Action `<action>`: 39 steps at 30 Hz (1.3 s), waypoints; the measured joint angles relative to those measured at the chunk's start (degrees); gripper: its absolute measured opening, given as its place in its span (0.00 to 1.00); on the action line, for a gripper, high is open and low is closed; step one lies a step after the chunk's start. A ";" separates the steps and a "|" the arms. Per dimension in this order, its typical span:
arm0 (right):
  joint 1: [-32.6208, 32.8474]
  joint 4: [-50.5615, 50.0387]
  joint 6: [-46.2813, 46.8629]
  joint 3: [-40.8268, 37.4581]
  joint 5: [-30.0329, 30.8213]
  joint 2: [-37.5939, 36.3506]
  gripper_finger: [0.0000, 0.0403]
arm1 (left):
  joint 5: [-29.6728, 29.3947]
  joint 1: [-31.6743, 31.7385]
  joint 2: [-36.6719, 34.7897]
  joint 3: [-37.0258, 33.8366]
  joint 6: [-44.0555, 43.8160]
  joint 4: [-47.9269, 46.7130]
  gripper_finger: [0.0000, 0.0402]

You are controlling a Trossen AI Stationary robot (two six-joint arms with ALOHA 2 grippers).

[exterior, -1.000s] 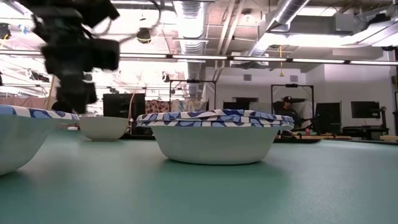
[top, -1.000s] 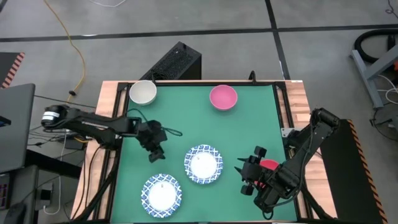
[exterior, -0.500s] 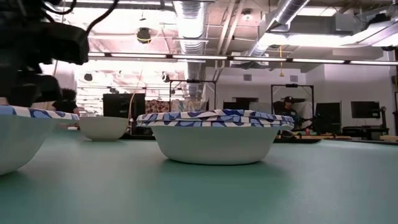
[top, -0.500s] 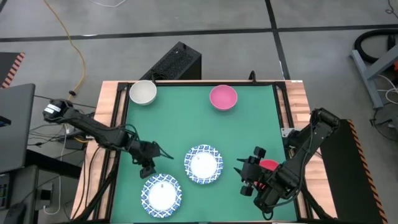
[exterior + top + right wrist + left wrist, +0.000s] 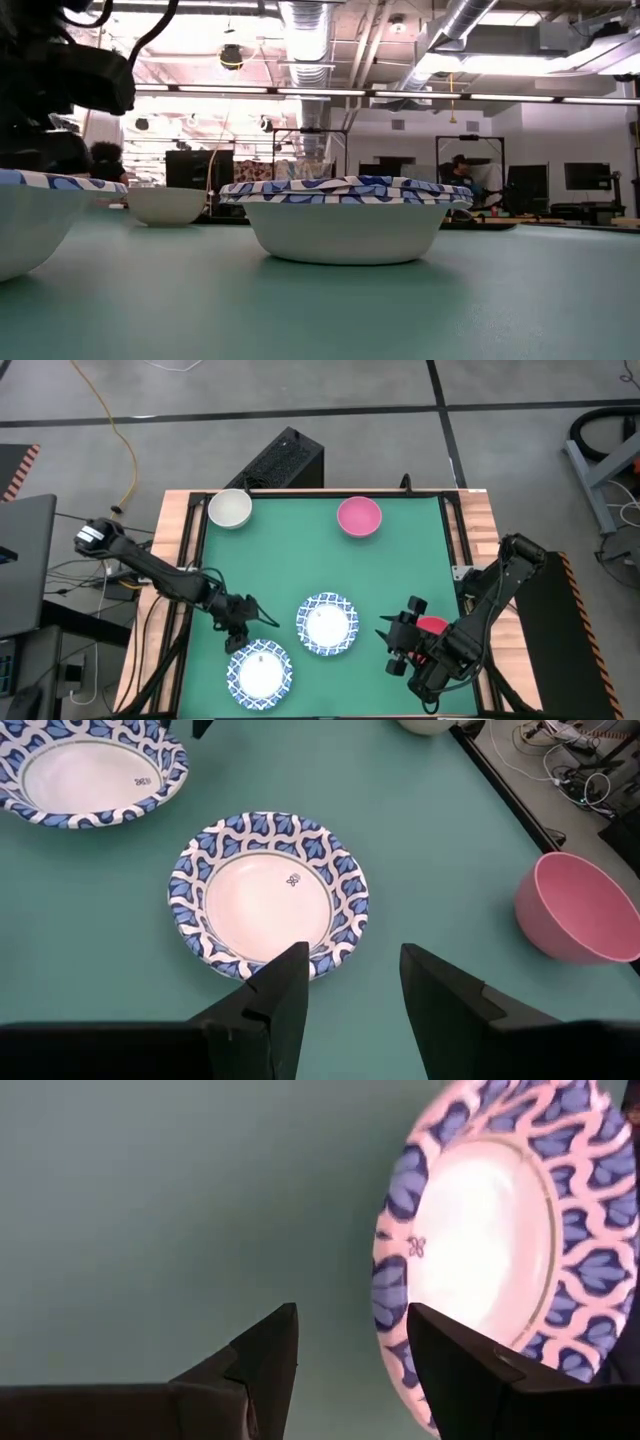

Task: Nest bowls inside each other
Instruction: Stack the white with blue patterned bowl on top of the white with blue patterned bowl

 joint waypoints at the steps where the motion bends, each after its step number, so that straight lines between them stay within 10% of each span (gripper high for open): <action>1: 0.02 -0.03 0.00 0.00 0.00 0.00 0.45 | 0.73 -0.01 0.37 -0.36 -0.05 0.96 0.45; 20: 0.02 0.43 -0.02 0.00 -0.02 0.00 0.45 | 10.18 -0.13 9.68 -1.07 -0.31 8.94 0.42; 33: 0.02 0.41 -0.02 0.00 -0.02 0.00 0.45 | 12.10 -0.13 11.73 -1.07 -0.11 12.45 0.04; 39: 0.02 0.41 -0.02 0.00 -0.02 0.00 0.45 | 10.88 -0.04 11.73 -1.07 -4.05 15.59 0.02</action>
